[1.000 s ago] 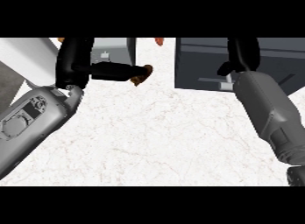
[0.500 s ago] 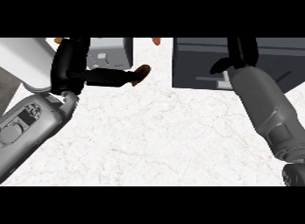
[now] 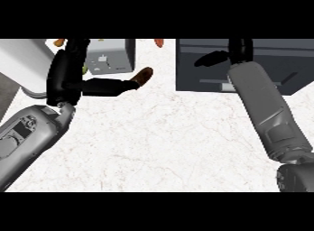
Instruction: Pick up the can, place it into the drawer and close the drawer
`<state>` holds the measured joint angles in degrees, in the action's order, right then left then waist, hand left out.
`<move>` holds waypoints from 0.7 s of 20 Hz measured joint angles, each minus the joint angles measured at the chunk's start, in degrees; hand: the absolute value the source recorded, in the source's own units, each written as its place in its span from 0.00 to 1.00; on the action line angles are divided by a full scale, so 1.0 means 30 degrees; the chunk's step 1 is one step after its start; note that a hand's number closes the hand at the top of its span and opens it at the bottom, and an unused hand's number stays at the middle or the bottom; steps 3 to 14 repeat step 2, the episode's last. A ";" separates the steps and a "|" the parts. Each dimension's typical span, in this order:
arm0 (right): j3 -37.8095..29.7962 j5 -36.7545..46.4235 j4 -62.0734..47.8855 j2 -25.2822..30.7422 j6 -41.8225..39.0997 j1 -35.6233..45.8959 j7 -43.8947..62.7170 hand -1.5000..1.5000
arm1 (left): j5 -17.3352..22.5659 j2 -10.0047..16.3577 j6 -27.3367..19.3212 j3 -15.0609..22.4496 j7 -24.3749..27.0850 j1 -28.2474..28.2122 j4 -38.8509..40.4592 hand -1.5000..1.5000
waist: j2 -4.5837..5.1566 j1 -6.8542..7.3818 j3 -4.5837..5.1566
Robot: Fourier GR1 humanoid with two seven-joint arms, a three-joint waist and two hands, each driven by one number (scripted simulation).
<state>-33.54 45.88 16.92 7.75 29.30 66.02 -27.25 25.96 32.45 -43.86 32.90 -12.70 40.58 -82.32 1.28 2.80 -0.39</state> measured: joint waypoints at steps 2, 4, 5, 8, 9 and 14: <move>-0.0561 -0.0716 -0.0013 -0.0117 -0.0360 0.0127 -0.0341 0.00 | -0.0033 0.0028 0.0086 -0.0218 0.0066 -0.0157 -0.0072 0.00 | 0.0017 -0.0034 0.0009; -0.0561 -0.0716 -0.0013 -0.0117 -0.0360 0.0127 -0.0341 0.00 | -0.0033 0.0028 0.0086 -0.0218 0.0066 -0.0157 -0.0072 0.00 | 0.0017 -0.0034 0.0009; -0.0561 -0.0716 -0.0013 -0.0117 -0.0360 0.0127 -0.0341 0.00 | -0.0033 0.0028 0.0086 -0.0218 0.0066 -0.0157 -0.0072 0.00 | 0.0017 -0.0034 0.0009; -0.0561 -0.0716 -0.0013 -0.0117 -0.0360 0.0127 -0.0341 0.00 | -0.0033 0.0028 0.0086 -0.0218 0.0066 -0.0157 -0.0072 0.00 | 0.0017 -0.0034 0.0009; -0.0561 -0.0716 -0.0013 -0.0117 -0.0360 0.0127 -0.0341 0.00 | -0.0033 0.0028 0.0086 -0.0218 0.0066 -0.0157 -0.0072 0.00 | 0.0017 -0.0034 0.0009; -0.0561 -0.0716 -0.0013 -0.0117 -0.0360 0.0127 -0.0341 0.00 | -0.0033 0.0028 0.0086 -0.0218 0.0066 -0.0157 -0.0072 0.00 | 0.0017 -0.0034 0.0009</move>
